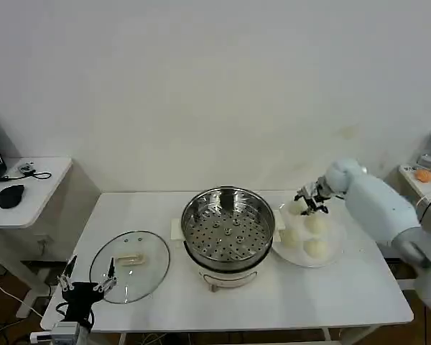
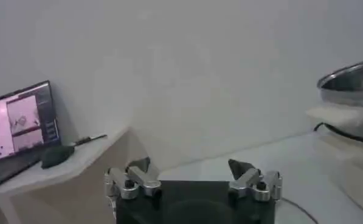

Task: Take steamed baozi put them in steamer then cover it.

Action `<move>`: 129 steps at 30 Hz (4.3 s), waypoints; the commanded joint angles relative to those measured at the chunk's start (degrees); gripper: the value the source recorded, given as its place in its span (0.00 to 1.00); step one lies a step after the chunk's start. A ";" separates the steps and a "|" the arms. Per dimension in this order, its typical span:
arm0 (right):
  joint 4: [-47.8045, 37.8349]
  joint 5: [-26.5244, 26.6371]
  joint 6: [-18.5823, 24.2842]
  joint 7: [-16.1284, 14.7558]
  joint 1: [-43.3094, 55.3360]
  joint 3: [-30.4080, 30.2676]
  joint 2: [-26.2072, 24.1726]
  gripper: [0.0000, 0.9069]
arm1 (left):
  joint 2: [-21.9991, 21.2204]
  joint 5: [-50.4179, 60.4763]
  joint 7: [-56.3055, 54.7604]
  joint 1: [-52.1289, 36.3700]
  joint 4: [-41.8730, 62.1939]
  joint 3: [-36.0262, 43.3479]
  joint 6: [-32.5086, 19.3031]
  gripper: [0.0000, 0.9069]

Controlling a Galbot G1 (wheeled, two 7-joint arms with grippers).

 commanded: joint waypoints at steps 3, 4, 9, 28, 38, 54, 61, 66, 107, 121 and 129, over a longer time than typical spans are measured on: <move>17.41 13.40 -0.58 -0.52 11.68 -8.53 -9.16 0.66 | 2.30 -7.88 0.64 0.48 0.97 1.24 2.73 1.00; 18.95 14.54 -0.70 -0.56 13.50 -9.10 -9.73 0.66 | 2.80 -8.41 0.64 0.64 1.08 1.39 2.77 1.00; 24.64 21.35 -0.83 0.26 20.04 -14.43 -9.77 0.66 | 5.84 -10.28 0.59 1.55 1.64 1.37 2.75 1.00; 30.38 15.73 11.40 5.49 24.60 -31.80 2.30 0.67 | 4.76 -9.85 0.66 1.93 0.58 0.31 2.75 1.00; 22.75 -3.71 21.34 10.21 15.80 -28.11 5.55 0.67 | 4.61 -10.08 0.67 1.51 1.21 -0.86 2.72 1.00; 13.31 -13.14 25.57 15.06 11.19 -22.71 12.25 0.68 | 4.49 -10.04 0.59 1.19 1.43 -1.54 2.40 1.00; 10.66 -14.30 26.61 16.68 10.49 -21.87 14.21 1.00 | 4.25 -10.01 0.51 1.01 0.66 -1.51 2.42 1.00; 11.52 -14.16 26.86 17.19 10.28 -21.77 14.34 1.00 | 4.12 -9.99 0.47 1.07 0.36 -1.34 2.43 1.00; 32.94 21.36 -16.05 -0.53 7.08 -21.87 -23.87 1.00 | 10.20 -9.72 1.05 -1.87 -3.04 2.54 4.83 1.00; 17.94 15.70 -15.12 -0.46 -1.46 -16.12 -8.46 1.00 | 10.10 -9.58 1.10 -0.67 -3.26 0.22 4.91 1.00; 13.17 12.79 -16.02 -0.71 -3.62 -16.17 -4.70 1.00 | 10.73 -9.77 1.08 -0.22 -3.28 -1.00 4.96 1.00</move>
